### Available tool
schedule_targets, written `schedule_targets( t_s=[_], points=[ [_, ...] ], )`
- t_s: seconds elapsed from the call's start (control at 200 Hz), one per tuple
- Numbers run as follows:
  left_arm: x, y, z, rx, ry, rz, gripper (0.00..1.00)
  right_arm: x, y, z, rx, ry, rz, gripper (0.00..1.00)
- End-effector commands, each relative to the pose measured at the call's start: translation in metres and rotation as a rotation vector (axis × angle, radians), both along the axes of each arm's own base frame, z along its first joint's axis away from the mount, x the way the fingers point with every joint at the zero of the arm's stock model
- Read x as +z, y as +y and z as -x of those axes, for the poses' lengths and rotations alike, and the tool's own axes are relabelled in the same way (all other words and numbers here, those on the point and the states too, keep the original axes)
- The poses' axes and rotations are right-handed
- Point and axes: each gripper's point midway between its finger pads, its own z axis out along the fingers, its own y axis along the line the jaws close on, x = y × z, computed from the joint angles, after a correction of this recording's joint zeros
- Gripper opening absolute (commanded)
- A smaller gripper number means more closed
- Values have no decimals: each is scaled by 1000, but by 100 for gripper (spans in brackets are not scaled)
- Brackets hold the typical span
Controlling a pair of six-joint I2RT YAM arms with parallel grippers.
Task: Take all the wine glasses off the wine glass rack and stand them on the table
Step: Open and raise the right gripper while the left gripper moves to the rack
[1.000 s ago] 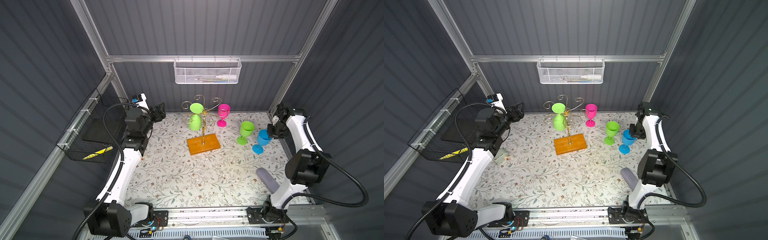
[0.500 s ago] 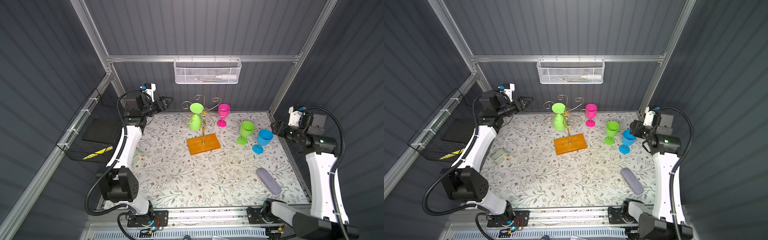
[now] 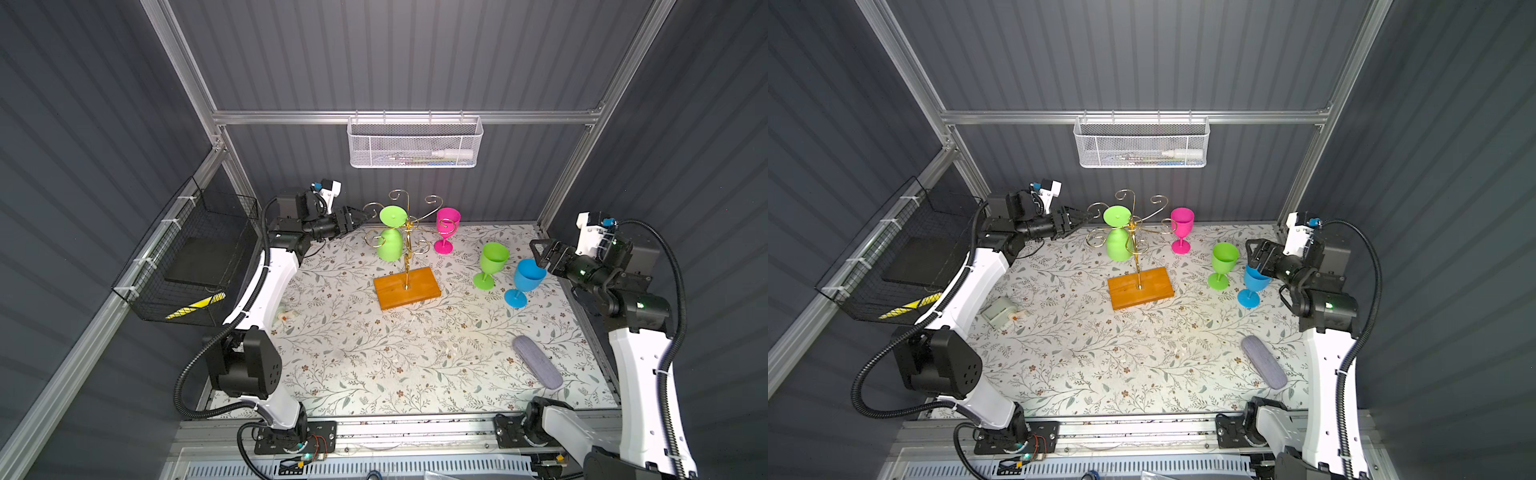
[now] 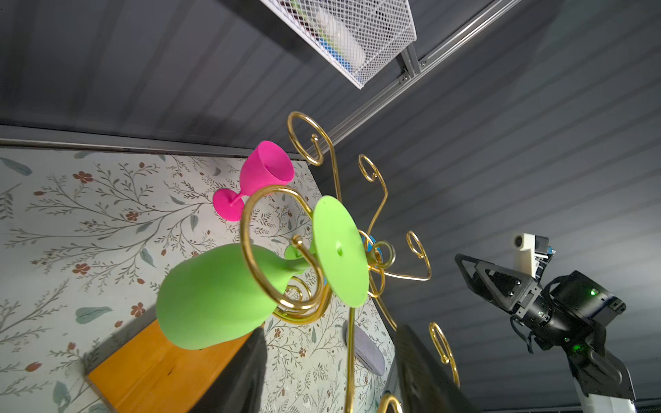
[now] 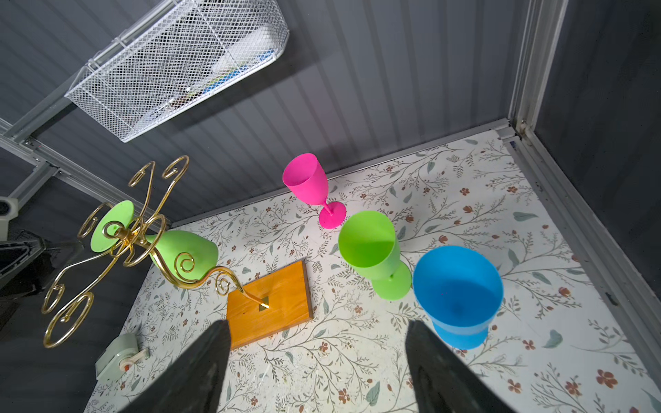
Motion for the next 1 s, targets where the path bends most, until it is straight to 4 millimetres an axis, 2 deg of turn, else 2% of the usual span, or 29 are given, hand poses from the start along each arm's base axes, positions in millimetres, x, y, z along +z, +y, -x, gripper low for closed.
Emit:
schedule_targets(
  t_s=[0.0,0.225,0.635,0.99],
  points=[
    [13,-7,4,-13,-40,-14,60,8,10,2,44,-39,-25,81],
    [6,-23,3,-35,-29,-27,60,10,13,5,58,-50,-37,83],
    [-4,-30,-14,-9,-20,-47,60,14,19,9,77,-69,-65,86],
    [-6,-42,-20,-21,-17,-27,58,11,21,9,86,-68,-73,88]
  ],
)
